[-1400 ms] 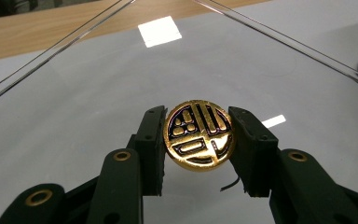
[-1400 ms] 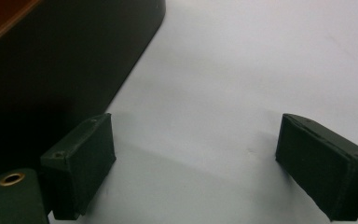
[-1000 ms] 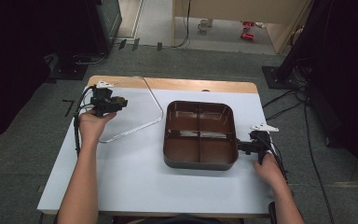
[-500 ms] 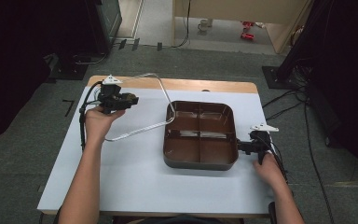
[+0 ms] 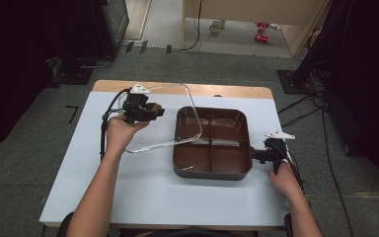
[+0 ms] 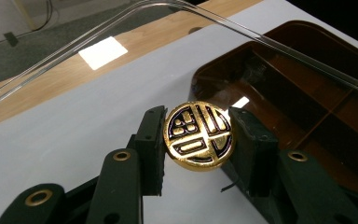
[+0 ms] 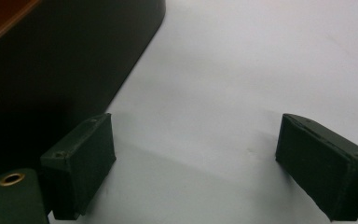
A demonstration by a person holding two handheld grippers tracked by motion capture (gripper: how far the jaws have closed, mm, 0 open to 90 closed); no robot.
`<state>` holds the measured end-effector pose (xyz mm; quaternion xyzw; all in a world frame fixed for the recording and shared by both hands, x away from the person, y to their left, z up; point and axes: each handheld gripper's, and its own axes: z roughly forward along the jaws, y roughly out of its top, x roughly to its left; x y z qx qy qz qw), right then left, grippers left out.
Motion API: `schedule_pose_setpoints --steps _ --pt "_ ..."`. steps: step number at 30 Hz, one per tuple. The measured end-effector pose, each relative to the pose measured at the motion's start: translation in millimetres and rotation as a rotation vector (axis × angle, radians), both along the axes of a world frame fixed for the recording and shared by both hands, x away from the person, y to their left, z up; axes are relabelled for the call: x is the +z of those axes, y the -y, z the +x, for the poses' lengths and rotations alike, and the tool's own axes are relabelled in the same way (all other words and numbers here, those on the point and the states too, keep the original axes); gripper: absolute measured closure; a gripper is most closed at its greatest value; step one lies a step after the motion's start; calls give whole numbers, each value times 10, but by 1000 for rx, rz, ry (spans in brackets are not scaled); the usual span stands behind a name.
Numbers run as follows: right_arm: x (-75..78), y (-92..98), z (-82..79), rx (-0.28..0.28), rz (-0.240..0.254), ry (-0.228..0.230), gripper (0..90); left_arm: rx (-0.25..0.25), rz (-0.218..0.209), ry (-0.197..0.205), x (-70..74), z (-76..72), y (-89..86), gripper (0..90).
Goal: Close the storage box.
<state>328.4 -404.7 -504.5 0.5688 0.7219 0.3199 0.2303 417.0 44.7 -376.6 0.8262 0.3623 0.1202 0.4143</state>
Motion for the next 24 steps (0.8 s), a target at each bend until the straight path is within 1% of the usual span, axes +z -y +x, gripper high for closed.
schedule_pose_setpoints --steps 4,7,9,13,20,24 --pt "0 0 0 0 0 0 111 -23 -9 -6 -54 -14 99 592" --pt "0 0 0 0 0 0 111 -40 2 -16 -91 -23 169 592" --pt "0 0 0 0 0 0 111 -54 14 -16 -111 -41 233 592" --pt "0 1 0 1 0 0 111 -80 23 -16 -142 -69 335 592" --pt "0 1 0 1 -1 0 110 -125 22 -32 -208 -123 513 593" --pt "-1 3 1 4 -3 2 110 -149 31 -29 -235 -155 620 593"
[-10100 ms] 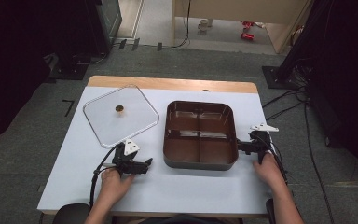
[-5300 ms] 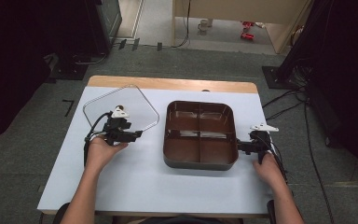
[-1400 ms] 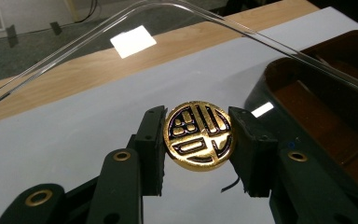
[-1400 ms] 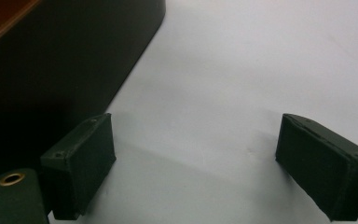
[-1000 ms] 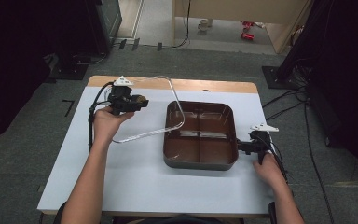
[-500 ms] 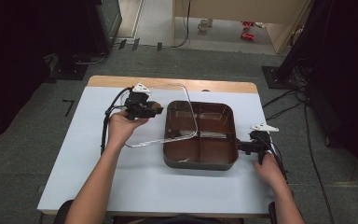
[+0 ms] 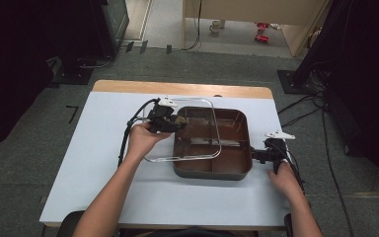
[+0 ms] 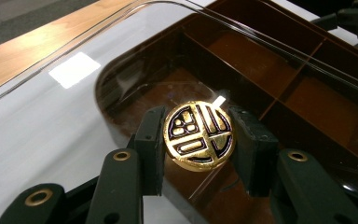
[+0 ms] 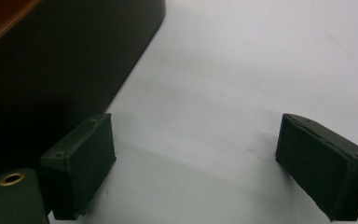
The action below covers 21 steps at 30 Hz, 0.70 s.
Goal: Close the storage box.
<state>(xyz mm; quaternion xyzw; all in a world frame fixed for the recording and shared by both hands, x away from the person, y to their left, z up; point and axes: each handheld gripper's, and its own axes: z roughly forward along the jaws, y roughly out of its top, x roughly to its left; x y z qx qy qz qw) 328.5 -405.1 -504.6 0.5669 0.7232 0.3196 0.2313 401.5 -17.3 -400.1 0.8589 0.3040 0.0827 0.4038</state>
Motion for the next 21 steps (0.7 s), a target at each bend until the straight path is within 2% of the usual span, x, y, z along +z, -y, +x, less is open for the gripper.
schedule_pose_setpoints --steps 2,5,9,21 --pt "0 0 0 0 0 0 111 -17 -5 -2 4 -11 39 593" --pt "0 -1 0 -1 2 0 110 -34 -38 2 25 -34 86 592" --pt "1 -3 -1 -2 3 -2 111 -48 -24 23 10 -67 165 593" --pt "0 -2 0 -1 2 -1 111 -90 7 6 -140 -137 450 593"
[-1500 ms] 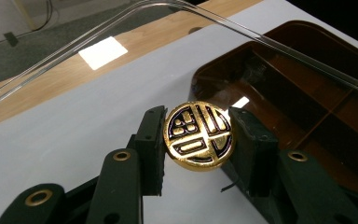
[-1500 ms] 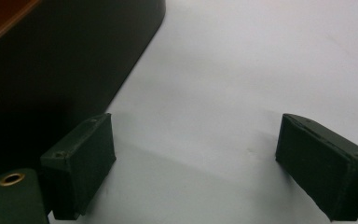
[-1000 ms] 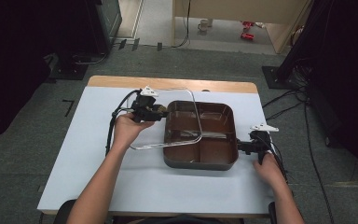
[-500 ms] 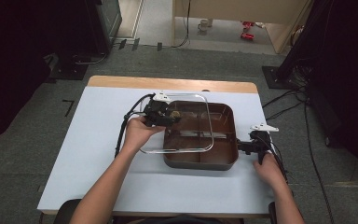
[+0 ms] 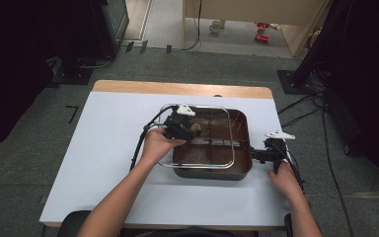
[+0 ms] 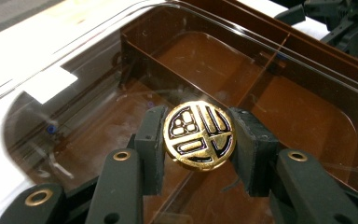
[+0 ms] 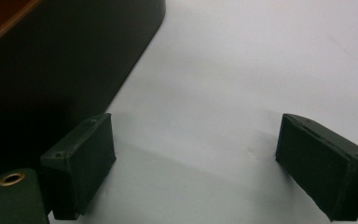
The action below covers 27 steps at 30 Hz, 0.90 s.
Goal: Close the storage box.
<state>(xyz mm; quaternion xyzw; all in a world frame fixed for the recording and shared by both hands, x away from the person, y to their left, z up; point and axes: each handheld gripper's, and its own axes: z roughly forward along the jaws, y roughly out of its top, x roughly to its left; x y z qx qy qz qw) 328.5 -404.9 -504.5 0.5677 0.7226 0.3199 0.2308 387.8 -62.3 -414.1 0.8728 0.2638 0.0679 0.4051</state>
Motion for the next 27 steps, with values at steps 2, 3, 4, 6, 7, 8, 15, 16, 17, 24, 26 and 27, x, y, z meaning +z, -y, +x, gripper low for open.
schedule_pose_setpoints --steps 2,3,4,6,7,8,15,16,17,24,26,27 --pt "0 0 0 0 0 0 111 -13 15 -1 -33 -9 54 592" --pt "0 0 0 0 0 1 111 -14 25 7 -47 -17 84 592" --pt "0 0 0 0 -1 1 111 -16 26 13 -51 -26 113 592" --pt "0 -1 0 0 -1 1 111 -17 30 19 -51 -25 155 593" --pt "0 -1 -1 -1 -1 0 111 -23 36 17 -50 -15 184 592" --pt "0 -2 -1 -1 -1 1 111 -22 34 18 -50 -7 214 592" --pt "0 -2 -2 -1 0 -1 110 -41 22 15 -68 -29 446 592" --pt "0 -2 -2 -1 0 -1 110 -47 21 7 -68 -33 470 592" --pt "0 -2 -1 -1 0 -1 110 -49 26 -1 -74 -40 497 591" --pt "0 -2 -2 -1 -2 -1 111 -38 18 -23 -96 -47 548 589" --pt "0 -1 -2 0 -2 0 111 -41 6 -27 -110 -41 554 589" --pt "0 -1 -2 0 -2 -1 111 -38 0 -33 -113 -33 561 589"
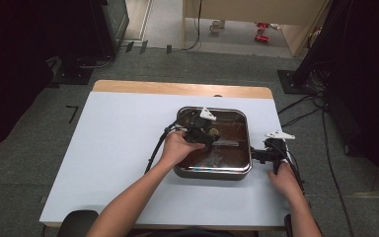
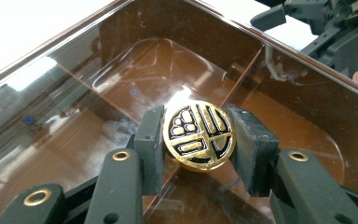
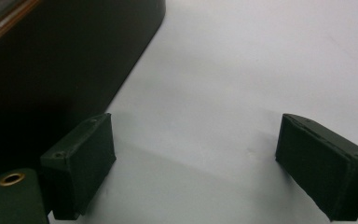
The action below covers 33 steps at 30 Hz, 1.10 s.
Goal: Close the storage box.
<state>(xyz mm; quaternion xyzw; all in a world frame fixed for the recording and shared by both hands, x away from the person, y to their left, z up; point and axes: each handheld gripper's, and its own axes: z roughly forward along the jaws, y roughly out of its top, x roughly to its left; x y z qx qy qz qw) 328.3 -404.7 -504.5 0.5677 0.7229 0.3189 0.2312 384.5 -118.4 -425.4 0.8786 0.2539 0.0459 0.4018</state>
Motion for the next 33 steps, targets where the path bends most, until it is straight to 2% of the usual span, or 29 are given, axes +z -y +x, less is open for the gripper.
schedule_pose_setpoints --steps 7,12,16,19,23,25,27,29,33 --pt "-1 0 1 1 -1 3 111 -14 -21 -1 -27 5 -28 578" --pt "-1 0 1 0 -1 2 111 -31 -12 17 -27 -28 -9 507" --pt "-1 0 1 1 0 2 110 -36 -14 -2 0 -33 -23 448" --pt "0 -2 0 -1 1 1 111 -37 -37 -11 37 -32 -57 438" --pt "-1 -1 0 -1 1 1 111 -33 -71 -61 93 -20 -123 390" --pt "-1 -2 0 -1 1 2 111 -25 -70 -49 128 -38 -159 374" --pt "-1 -2 0 -1 1 2 111 -10 -54 1 174 -76 -193 365" --pt "0 -1 0 -1 1 1 111 -11 -36 32 215 -114 -228 355" --pt "0 -2 0 -1 1 2 111 -14 -19 45 264 -188 -325 329"
